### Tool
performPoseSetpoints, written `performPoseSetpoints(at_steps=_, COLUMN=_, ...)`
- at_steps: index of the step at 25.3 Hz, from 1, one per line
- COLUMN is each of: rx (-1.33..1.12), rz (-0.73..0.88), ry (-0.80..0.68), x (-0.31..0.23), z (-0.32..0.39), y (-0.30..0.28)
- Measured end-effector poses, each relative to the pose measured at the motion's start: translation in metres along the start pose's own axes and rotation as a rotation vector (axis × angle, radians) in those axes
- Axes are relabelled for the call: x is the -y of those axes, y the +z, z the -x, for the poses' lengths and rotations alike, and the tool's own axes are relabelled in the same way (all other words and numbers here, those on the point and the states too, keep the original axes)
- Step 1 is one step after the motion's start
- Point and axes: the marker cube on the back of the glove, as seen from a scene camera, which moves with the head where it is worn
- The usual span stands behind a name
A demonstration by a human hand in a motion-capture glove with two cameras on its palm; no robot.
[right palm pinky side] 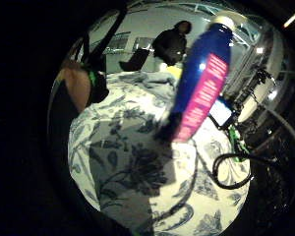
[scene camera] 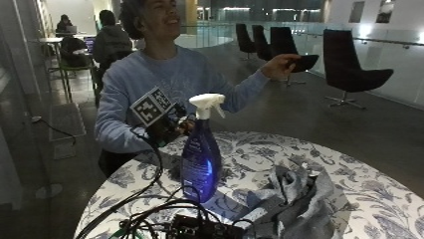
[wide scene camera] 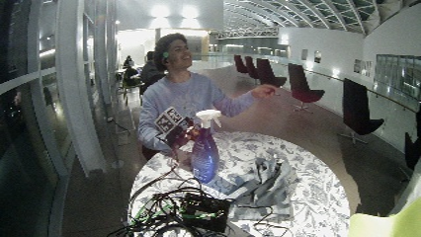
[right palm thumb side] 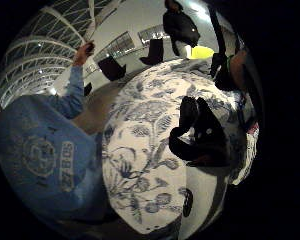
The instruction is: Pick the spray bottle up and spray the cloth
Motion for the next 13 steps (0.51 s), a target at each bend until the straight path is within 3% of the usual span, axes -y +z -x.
performPoseSetpoints(at_steps=13, rx=0.009, rz=0.235, ry=-0.004, x=0.003, z=0.027, y=0.012)
